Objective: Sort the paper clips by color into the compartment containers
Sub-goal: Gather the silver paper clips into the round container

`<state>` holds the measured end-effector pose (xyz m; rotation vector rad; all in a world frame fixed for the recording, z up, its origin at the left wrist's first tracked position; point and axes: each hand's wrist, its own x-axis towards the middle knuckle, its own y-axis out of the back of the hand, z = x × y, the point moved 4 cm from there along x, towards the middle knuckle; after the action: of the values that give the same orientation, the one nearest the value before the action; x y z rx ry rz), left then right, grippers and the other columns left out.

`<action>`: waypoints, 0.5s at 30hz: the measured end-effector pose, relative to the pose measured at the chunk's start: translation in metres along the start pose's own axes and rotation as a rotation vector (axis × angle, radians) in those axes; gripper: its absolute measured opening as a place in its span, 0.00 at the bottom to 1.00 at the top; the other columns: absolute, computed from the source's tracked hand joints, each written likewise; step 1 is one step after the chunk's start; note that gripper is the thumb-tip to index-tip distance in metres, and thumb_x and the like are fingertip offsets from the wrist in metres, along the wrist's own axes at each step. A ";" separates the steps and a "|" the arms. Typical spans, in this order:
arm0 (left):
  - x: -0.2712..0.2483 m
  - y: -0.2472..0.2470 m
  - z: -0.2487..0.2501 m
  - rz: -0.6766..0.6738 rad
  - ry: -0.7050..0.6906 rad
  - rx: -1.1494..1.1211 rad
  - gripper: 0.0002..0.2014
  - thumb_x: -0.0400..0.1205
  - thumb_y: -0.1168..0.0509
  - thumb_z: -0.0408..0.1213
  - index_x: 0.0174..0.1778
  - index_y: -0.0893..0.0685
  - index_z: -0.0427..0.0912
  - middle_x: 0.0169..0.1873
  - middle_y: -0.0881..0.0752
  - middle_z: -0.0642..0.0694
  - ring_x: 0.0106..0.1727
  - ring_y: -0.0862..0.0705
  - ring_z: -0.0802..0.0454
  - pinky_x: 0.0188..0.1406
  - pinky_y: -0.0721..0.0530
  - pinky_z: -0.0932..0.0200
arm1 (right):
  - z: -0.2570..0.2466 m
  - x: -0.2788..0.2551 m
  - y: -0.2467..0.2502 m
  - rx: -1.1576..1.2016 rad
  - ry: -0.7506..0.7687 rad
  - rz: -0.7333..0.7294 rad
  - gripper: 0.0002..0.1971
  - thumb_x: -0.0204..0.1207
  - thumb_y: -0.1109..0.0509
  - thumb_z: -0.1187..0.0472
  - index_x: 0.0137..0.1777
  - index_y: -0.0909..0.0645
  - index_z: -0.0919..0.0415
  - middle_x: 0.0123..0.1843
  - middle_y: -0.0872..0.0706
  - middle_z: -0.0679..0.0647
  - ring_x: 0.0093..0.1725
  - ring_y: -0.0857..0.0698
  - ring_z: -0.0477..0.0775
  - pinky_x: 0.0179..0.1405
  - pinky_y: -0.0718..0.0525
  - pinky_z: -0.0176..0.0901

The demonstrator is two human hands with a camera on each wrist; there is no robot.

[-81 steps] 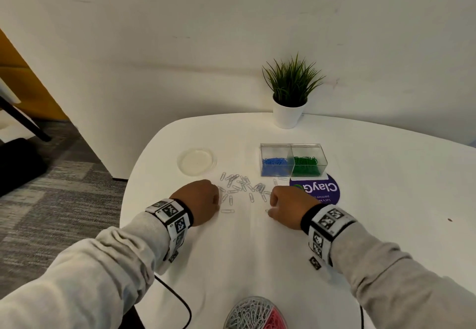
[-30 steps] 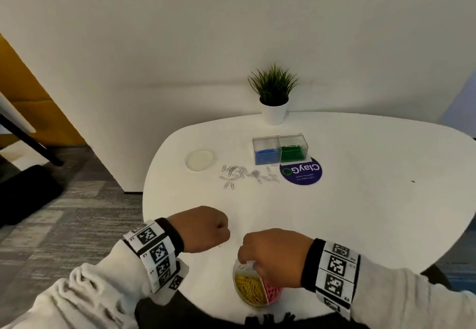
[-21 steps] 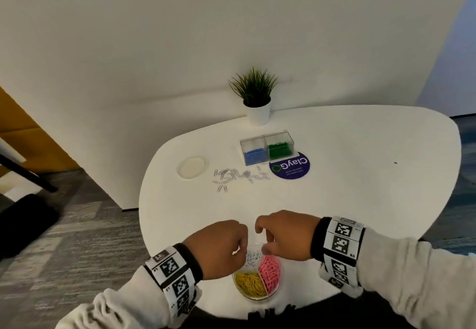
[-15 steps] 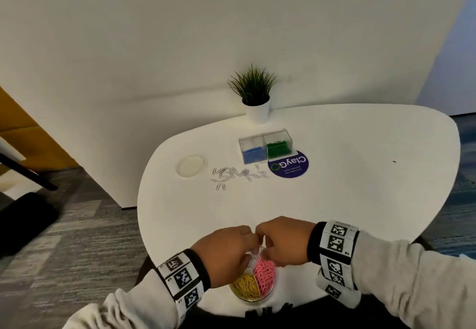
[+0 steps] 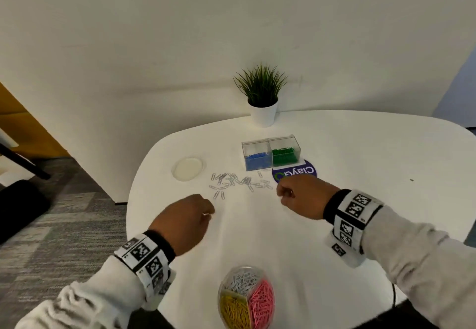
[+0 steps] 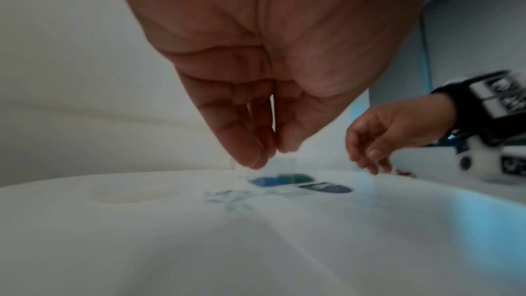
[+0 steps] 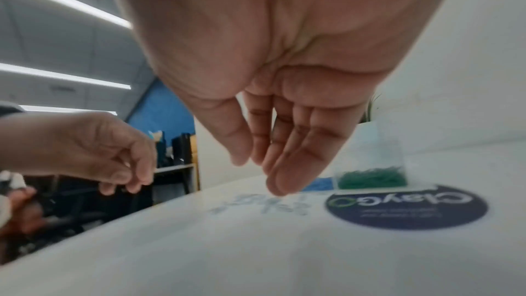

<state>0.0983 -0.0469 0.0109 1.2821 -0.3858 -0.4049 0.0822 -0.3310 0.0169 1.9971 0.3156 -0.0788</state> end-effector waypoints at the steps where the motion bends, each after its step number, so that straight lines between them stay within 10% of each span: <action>1: 0.014 -0.005 -0.015 -0.025 0.086 0.048 0.09 0.84 0.38 0.45 0.57 0.15 0.55 0.52 0.17 0.56 0.54 0.16 0.54 0.54 0.20 0.59 | 0.008 0.018 0.002 -0.042 -0.037 0.023 0.06 0.82 0.34 0.55 0.56 0.19 0.50 0.51 0.17 0.44 0.51 0.19 0.48 0.52 0.21 0.38; 9: 0.087 -0.043 -0.049 -0.175 0.304 -0.011 0.33 0.77 0.35 0.67 0.72 0.25 0.50 0.62 0.23 0.49 0.61 0.19 0.48 0.62 0.20 0.50 | 0.003 0.106 -0.025 -0.178 -0.016 0.012 0.16 0.84 0.34 0.53 0.69 0.22 0.57 0.67 0.20 0.53 0.65 0.20 0.55 0.62 0.24 0.43; 15: 0.099 -0.057 -0.035 -0.237 0.083 0.103 0.09 0.85 0.41 0.42 0.53 0.17 0.48 0.50 0.23 0.49 0.54 0.17 0.44 0.53 0.19 0.53 | -0.006 0.106 -0.042 -0.341 0.083 0.021 0.06 0.83 0.39 0.63 0.56 0.21 0.58 0.55 0.19 0.56 0.45 0.23 0.52 0.46 0.21 0.44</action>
<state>0.1969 -0.0799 -0.0475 1.4462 -0.1865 -0.5351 0.1733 -0.2893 -0.0387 1.6674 0.3375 0.0679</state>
